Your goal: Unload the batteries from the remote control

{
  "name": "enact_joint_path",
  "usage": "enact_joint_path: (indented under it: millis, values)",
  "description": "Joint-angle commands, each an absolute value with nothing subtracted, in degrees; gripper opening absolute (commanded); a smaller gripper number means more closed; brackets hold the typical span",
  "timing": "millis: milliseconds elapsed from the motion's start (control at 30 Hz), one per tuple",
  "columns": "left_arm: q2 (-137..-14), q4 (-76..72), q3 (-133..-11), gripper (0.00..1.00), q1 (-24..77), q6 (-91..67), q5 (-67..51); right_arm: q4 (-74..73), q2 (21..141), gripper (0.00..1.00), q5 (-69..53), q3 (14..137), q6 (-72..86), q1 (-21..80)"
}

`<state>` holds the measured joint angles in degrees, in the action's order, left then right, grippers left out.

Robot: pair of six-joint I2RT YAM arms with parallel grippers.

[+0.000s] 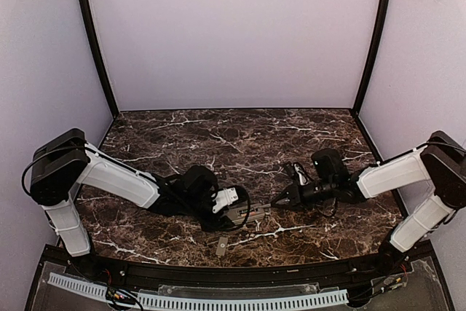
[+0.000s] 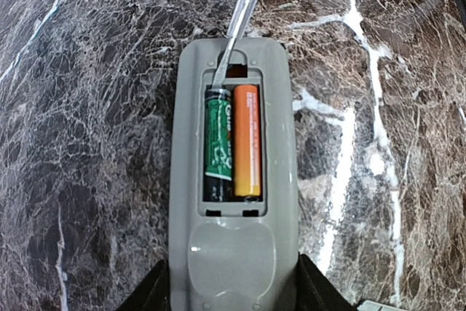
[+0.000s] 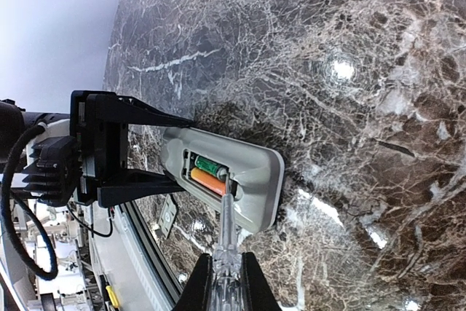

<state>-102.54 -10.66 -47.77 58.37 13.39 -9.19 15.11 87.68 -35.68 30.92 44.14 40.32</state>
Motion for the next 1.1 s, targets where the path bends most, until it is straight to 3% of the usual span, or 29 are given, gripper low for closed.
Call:
enact_joint_path:
  millis: [0, 267, 667, 867, 1067]
  values:
    - [-102.4, -18.0, -47.4, 0.0, 59.6, 15.6, -12.1, 24.7, 95.2, 0.0, -47.2, 26.9, 48.8, 45.8]
    - [-102.7, -19.4, -47.0, 0.0, 59.5, 15.4, -13.0, 34.3, 92.3, 0.0, -56.7, 28.1, 51.9, 45.8]
    - [-103.1, -19.2, -47.6, 0.0, 59.5, 15.1, -13.2, 25.0, 90.9, 0.0, -57.6, 34.5, 47.5, 47.0]
    - [-103.2, -17.6, -48.6, 0.0, 59.5, 15.1, -12.2, -10.1, 89.0, 0.0, -42.6, 46.3, 34.2, 47.2]
    - [-103.2, -17.2, -48.7, 0.0, 59.5, 14.6, -10.9, -24.1, 85.5, 0.0, -35.1, 52.6, 31.0, 47.2]
